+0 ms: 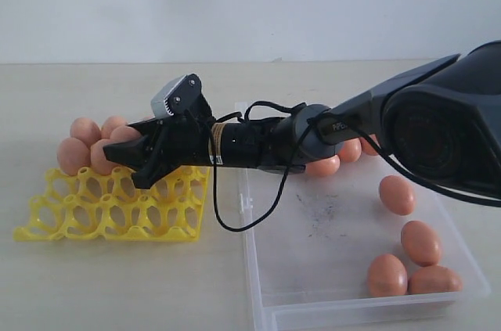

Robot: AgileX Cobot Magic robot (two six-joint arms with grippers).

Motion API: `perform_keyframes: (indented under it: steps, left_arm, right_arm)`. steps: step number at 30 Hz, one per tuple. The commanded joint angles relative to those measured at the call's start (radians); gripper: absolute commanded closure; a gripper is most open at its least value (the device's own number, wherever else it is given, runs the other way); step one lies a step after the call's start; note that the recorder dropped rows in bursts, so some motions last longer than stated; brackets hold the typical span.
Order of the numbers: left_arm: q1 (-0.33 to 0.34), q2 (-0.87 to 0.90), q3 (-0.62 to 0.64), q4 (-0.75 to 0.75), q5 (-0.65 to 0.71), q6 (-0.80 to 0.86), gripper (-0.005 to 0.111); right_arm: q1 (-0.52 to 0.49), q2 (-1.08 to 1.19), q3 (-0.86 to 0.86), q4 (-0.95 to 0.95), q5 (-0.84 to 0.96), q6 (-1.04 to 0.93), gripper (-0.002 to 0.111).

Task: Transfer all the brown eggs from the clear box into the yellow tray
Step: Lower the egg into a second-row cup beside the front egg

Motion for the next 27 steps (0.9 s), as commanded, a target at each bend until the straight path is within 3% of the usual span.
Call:
perform_keyframes:
  steps: [1,19,22,27]
  left_arm:
    - [-0.006,0.004,-0.004,-0.001,-0.006,-0.001,0.103]
    - [-0.006,0.004,-0.004,-0.001,-0.006,-0.001,0.103]
    - [-0.006,0.004,-0.004,-0.001,-0.006,-0.001,0.103]
    - [-0.006,0.004,-0.004,-0.001,-0.006,-0.001,0.103]
  right_arm:
    - [-0.003,-0.015,0.005,-0.017,0.005,0.026,0.109]
    - [-0.003,-0.015,0.005,-0.055,0.014,0.069,0.108]
    - [-0.003,-0.015,0.005,-0.055,0.014,0.076,0.102]
    - [-0.003,-0.015,0.005,-0.055,0.016,0.093,0.081]
